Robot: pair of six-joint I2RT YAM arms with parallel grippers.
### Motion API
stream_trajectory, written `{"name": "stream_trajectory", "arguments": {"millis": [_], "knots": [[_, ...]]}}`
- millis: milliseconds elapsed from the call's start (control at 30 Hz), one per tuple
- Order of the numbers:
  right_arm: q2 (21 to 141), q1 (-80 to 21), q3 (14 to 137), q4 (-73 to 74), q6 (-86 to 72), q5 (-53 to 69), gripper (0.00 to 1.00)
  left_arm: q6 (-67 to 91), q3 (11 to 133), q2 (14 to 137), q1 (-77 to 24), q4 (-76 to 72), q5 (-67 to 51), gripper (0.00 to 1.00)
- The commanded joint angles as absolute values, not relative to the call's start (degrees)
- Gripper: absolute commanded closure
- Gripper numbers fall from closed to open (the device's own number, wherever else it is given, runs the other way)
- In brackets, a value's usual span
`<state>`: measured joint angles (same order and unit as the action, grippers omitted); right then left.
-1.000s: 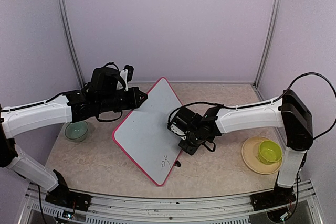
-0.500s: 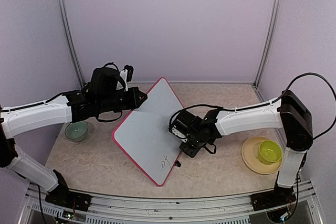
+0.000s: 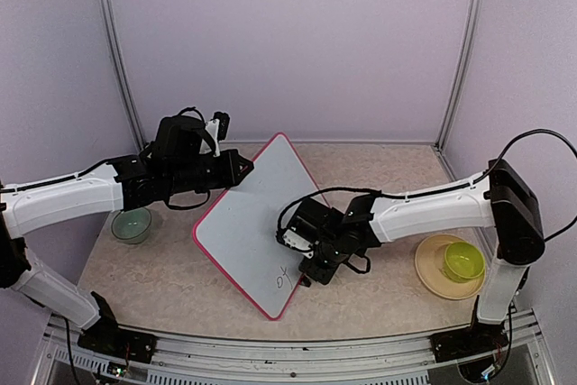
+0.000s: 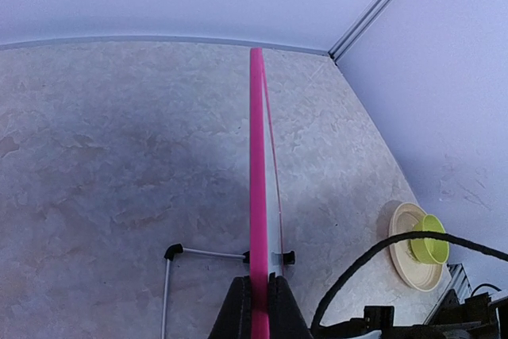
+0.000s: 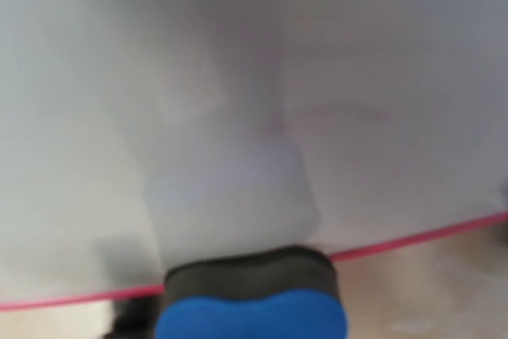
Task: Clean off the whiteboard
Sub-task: Erase the whiteboard at the center of the board.
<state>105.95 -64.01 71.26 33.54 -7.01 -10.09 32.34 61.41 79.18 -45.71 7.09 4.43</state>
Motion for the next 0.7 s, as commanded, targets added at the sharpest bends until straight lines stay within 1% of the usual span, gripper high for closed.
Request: {"name": "stream_trajectory", "arguments": {"millis": [0,200,433,667], "knots": [[105.1,-65.9,70.9,26.1,-3.9,-1.8,1.0,32.5,59.9,80.2,-48.3,10.2,-1.8,1.0],[101.1,-65.9,72.4,25.0,-4.0,-1.9,1.0,32.6,59.8,80.1,-48.5,10.4,-1.5,1.0],[101.1,-68.0,75.8,24.5,-4.4,-3.3,1.0,32.8,59.7,80.3,-48.7,10.2,-1.4,1.0],[102.0,-70.1,73.0,23.2,-5.6,-2.8,1.0,32.4,60.1,80.3,-48.6,10.6,-1.2,1.0]]}}
